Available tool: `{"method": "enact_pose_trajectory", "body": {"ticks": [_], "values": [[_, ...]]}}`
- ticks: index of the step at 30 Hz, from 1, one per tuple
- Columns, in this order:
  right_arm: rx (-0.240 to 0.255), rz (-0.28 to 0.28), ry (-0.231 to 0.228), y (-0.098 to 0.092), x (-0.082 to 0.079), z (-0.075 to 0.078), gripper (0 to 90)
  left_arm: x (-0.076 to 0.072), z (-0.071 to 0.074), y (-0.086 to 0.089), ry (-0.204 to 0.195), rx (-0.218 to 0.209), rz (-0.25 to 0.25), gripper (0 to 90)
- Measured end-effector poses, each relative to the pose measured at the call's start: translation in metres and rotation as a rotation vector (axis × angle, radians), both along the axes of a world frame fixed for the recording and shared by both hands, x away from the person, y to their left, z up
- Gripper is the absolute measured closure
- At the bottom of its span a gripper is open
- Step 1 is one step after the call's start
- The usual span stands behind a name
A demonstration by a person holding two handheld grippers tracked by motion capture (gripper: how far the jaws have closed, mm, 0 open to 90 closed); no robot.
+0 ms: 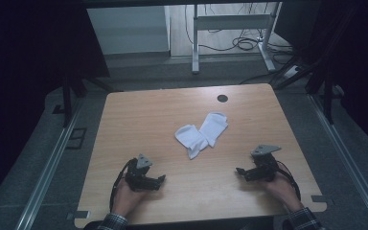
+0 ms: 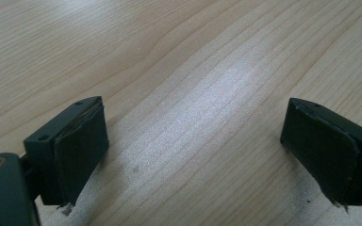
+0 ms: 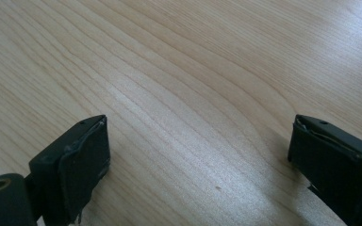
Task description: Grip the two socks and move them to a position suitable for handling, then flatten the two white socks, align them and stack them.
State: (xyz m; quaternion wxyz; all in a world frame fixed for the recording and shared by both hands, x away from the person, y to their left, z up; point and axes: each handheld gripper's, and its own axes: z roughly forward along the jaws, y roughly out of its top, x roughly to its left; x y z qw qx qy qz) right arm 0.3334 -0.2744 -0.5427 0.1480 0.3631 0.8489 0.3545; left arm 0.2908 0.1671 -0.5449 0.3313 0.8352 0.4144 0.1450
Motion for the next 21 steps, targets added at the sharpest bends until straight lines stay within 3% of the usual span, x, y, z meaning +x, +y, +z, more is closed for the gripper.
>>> {"method": "enact_pose_trajectory", "body": {"ticks": [10,21], "values": [[-0.002,-0.006,-0.001,0.0011,0.0022,-0.0001,4.8,0.0013,-0.0008,-0.0048,0.016,0.012,-0.009,0.2],[-0.004,-0.010,0.006,0.0026,0.0031,0.0002,4.3,0.0021,-0.0009,-0.0054,0.017,0.012,0.000,0.0]]}}
